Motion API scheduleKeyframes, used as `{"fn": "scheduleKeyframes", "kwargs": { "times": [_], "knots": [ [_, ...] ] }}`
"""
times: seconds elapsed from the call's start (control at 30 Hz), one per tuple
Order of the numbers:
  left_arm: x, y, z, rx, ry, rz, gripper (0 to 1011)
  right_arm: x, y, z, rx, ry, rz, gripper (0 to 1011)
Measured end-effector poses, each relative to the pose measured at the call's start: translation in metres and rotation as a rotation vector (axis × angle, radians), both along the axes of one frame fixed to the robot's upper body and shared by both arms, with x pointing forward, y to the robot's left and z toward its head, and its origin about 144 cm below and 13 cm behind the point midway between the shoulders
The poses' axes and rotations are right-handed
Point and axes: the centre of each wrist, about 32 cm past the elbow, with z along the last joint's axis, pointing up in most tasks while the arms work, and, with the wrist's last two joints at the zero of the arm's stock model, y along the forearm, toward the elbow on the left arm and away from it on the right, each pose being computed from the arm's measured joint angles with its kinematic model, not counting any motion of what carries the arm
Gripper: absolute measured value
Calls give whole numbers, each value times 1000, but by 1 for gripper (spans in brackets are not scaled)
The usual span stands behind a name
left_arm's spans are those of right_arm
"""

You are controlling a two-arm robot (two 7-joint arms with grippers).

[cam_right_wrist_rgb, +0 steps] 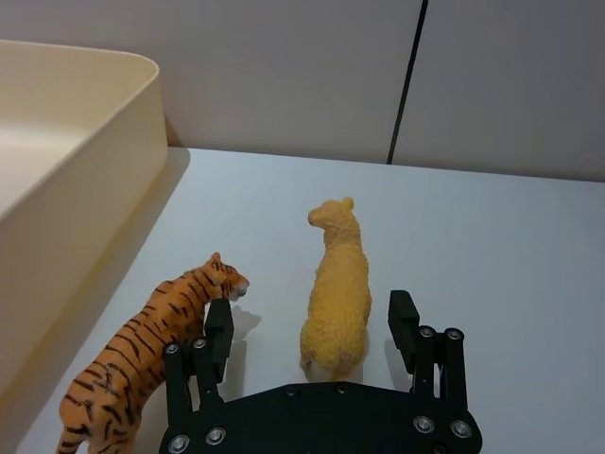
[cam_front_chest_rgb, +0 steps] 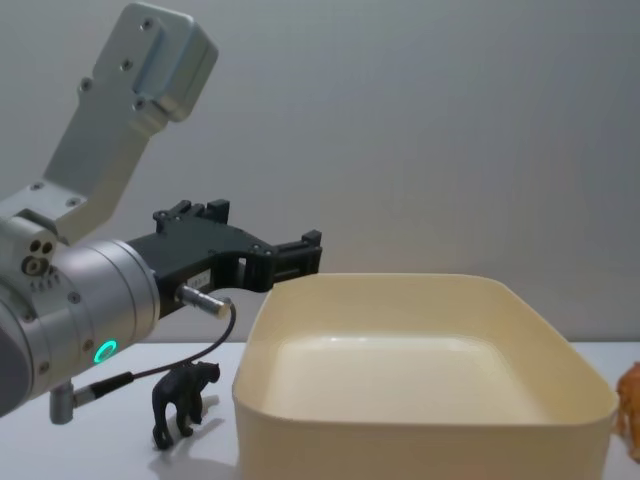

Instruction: Pick up the toy alternately with two hands and place it into the central storage box.

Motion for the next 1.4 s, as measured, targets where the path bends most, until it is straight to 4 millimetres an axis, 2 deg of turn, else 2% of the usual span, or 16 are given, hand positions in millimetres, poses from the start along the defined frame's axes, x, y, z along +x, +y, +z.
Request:
{"fn": "scheduleKeyframes", "kwargs": {
  "times": [0.1,0.3,0.67,0.7,0.77,0.87,0.97,1.4],
  "knots": [
    [0,0,0,0,0,0,1002,7,2,-3,-1,7,4,1001],
    [0,0,0,0,0,0,1002,17,6,-5,-4,14,10,886],
    [0,0,0,0,0,0,1002,25,10,-8,-7,22,17,570],
    [0,0,0,0,0,0,1002,26,10,-8,-7,22,17,510],
    [0,0,0,0,0,0,1002,27,10,-8,-7,23,18,475],
    [0,0,0,0,0,0,1002,28,11,-8,-8,24,19,355],
    [0,0,0,0,0,0,1002,28,11,-8,-8,24,20,327],
    [0,0,0,0,0,0,1002,25,11,-2,-17,-40,13,327]
  ]
}}
